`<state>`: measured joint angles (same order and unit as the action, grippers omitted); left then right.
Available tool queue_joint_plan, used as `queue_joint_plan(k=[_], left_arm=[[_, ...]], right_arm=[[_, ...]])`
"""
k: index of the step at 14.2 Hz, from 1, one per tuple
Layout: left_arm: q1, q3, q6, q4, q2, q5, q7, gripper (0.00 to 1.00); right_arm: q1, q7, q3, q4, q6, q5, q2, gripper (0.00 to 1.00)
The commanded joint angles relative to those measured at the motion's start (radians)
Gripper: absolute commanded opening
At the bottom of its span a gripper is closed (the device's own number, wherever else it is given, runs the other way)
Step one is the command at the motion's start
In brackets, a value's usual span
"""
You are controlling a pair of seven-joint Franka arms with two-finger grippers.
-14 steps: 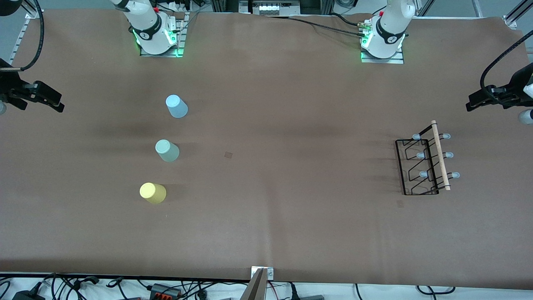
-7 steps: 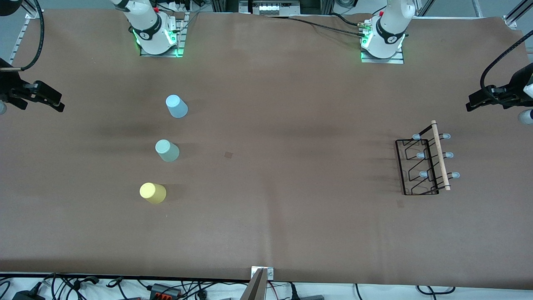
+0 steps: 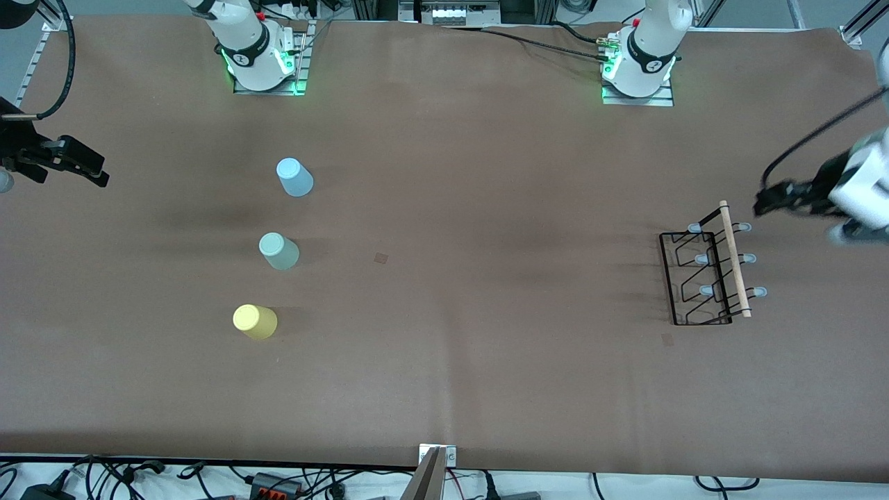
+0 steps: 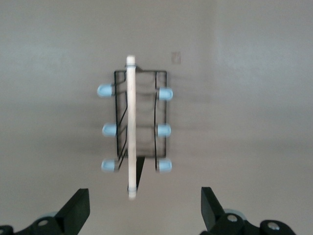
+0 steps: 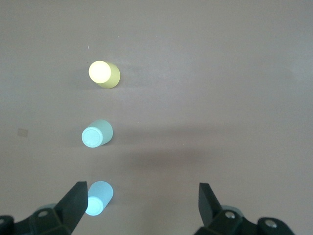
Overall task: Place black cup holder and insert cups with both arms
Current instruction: 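Reach the left gripper down and grasp the wooden handle of the holder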
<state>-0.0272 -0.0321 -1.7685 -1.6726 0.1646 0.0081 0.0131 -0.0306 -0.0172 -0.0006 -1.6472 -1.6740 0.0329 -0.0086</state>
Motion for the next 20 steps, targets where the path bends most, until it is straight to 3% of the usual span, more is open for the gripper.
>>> queue_joint_plan(k=[1, 5, 12, 17, 20], left_arm=[[-0.006, 0.0, -0.205, -0.152, 0.012, -0.005, 0.048, 1.0], [-0.023, 0.0, -0.348, -0.262, 0.029, -0.005, 0.09, 1.0], [-0.063, 0.0, -0.402, -0.341, 0.035, -0.005, 0.099, 0.77], [-0.072, 0.0, -0.413, -0.366, 0.035, -0.007, 0.094, 0.5], [-0.076, 0.0, -0.41, -0.366, 0.035, -0.005, 0.097, 0.18]], right_arm=[[-0.003, 0.019, -0.001, 0.003, 0.01, -0.013, -0.005, 1.0], [0.0, 0.02, 0.002, 0.003, 0.01, -0.008, -0.005, 1.0], [0.0, 0.006, 0.002, 0.004, 0.007, -0.01, -0.005, 1.0], [0.001, 0.013, 0.002, 0.003, 0.01, -0.007, -0.002, 1.0], [0.001, 0.013, 0.002, 0.001, 0.01, -0.007, -0.002, 1.0]])
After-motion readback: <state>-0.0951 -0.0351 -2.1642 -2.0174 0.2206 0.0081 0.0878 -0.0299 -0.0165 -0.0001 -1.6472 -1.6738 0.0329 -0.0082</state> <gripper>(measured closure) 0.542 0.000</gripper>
